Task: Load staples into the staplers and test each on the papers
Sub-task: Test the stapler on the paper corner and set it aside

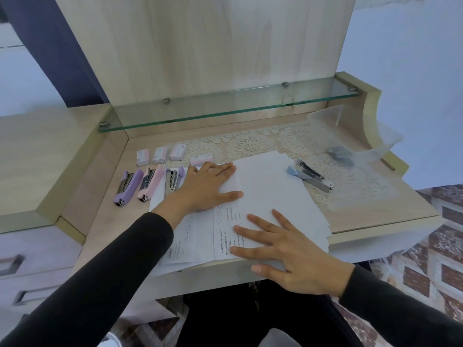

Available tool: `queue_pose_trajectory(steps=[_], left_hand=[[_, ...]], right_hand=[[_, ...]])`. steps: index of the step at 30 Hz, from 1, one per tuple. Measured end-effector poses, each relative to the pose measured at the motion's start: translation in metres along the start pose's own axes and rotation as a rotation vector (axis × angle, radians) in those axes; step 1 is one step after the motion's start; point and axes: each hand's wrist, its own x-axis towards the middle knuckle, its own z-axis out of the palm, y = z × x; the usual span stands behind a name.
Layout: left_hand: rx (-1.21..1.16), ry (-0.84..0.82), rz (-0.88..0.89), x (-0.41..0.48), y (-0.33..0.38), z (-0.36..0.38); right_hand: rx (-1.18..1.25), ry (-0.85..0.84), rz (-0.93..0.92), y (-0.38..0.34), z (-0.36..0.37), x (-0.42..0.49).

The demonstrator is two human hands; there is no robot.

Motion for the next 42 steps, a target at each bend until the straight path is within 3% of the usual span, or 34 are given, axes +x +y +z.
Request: queue_pose_trajectory(steps=[5,8,12,15,20,22,33,42], left_hand=[[-0.033,-0.051,-0.005,0.005,-0.008,-0.001],[-0.081,-0.028,-0.012,0.001,-0.003,0.000],[-0.220,0.136,-0.040,-0.011,-0.004,0.003],[-0.327,0.280,-0.085,-0.025,-0.012,0.004],[-0.223,0.245,-0.134,-0.051,-0.025,0.013],[-0.176,0.205,-0.132,-0.057,-0.026,0.020],[-0.140,0.262,-0.149,-0.064,-0.033,0.028],[-0.163,0.277,-0.165,-0.065,-0.042,0.021]], right_hand=[[0.032,0.013,0.007,-0.003,-0.003,0.001],[0.142,0.108,0.056,-0.006,-0.007,0.006],[0.188,0.319,0.147,-0.004,-0.017,0.022],[0.173,0.289,0.360,-0.002,-0.035,0.040],[0.737,0.268,0.635,0.003,-0.055,0.075],[0.816,0.273,0.672,0.001,-0.057,0.082],[0.772,0.407,0.664,-0.002,-0.053,0.094],[0.756,0.414,0.718,0.029,-0.059,0.067]])
